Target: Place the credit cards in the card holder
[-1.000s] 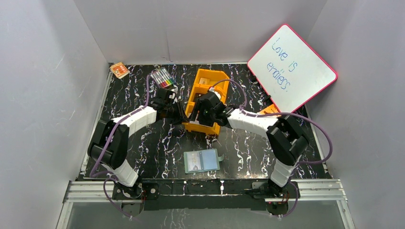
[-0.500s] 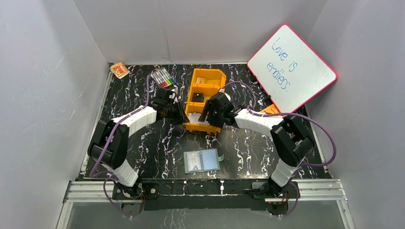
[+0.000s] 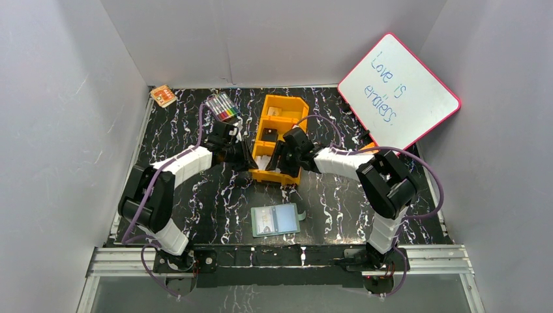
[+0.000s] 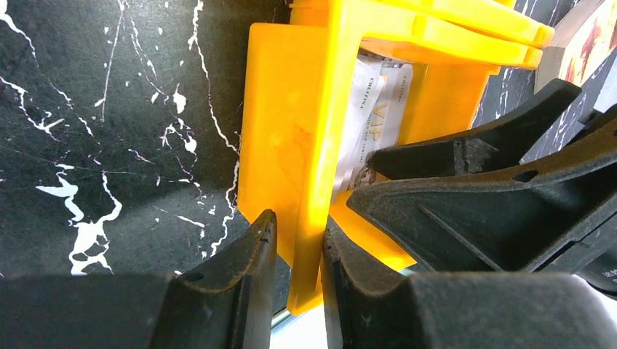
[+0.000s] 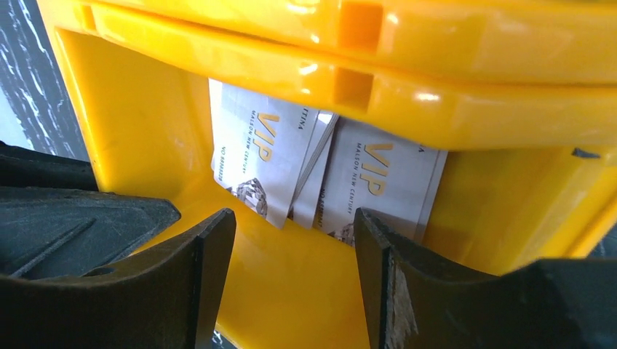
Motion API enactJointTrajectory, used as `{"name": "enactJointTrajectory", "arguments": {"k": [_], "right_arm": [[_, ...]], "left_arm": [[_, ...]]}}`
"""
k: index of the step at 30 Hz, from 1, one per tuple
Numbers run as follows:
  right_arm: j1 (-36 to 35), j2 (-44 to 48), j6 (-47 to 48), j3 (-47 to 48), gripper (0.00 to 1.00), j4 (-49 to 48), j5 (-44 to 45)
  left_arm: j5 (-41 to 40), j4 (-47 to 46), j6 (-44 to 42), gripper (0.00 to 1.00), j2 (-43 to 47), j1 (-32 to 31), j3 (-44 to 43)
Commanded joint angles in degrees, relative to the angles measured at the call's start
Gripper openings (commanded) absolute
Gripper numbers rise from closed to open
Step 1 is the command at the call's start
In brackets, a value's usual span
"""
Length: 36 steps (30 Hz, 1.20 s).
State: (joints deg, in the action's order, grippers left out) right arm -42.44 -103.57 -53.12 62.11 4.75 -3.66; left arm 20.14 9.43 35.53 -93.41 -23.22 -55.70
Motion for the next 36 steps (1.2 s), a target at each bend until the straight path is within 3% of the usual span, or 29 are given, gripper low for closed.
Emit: {"name": "enactJointTrajectory", "arguments": {"k": [1, 5, 18, 36], "right_arm": [[-0.8, -1.8, -1.6, 1.4, 0.64, -3.2, -3.0], [-1.0, -2.2, -2.7, 0.9, 0.46, -3.6, -3.1], [0.2, 6.3, -4.8, -8.1, 0.01, -8.6, -1.8], [2.0, 16.4, -5.5, -9.9, 0.00, -10.0, -4.1]], "left_arm": [[5.5, 2.1, 1.0, 0.00, 2.0, 0.2, 2.0], [6.8, 1.8, 0.7, 0.00, 1.5, 0.2, 2.2], [3.9, 3.4, -1.3, 0.00, 1.2, 0.1, 1.6], [3.4, 3.8, -1.7, 0.00, 0.8, 0.2, 0.4]]}}
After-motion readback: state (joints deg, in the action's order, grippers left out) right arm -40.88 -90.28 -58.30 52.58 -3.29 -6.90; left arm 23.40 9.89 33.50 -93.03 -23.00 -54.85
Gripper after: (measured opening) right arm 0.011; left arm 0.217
